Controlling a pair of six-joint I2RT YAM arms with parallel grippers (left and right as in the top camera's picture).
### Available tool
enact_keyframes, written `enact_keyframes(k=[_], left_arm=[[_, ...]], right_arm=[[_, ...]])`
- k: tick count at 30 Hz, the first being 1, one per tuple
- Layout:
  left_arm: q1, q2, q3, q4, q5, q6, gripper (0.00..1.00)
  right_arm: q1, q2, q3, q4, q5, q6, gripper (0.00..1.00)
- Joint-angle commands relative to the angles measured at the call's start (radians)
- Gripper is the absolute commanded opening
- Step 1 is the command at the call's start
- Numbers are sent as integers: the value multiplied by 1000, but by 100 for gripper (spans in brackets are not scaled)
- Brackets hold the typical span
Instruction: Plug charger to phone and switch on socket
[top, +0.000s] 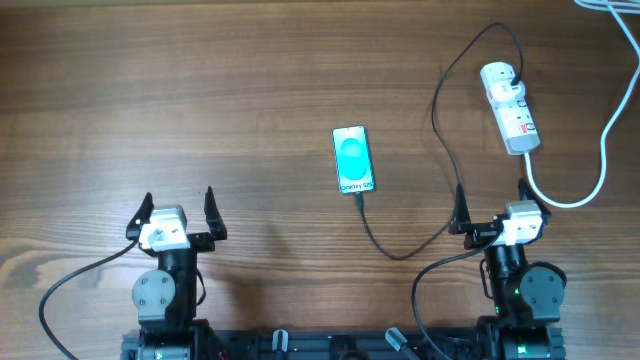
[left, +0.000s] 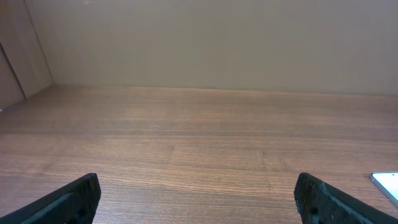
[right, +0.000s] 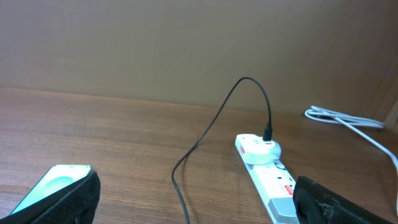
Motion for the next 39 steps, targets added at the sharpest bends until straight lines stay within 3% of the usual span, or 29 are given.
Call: enact_keyframes(k=[1,39], left_arm=[[-1,-8,-3,-3,9,16,100],[-1,-7,-3,-3,9,16,100]], right_arm=[[-5,-13,-1,2,21,-11,100],[-5,-12,-1,3,5,30,100]])
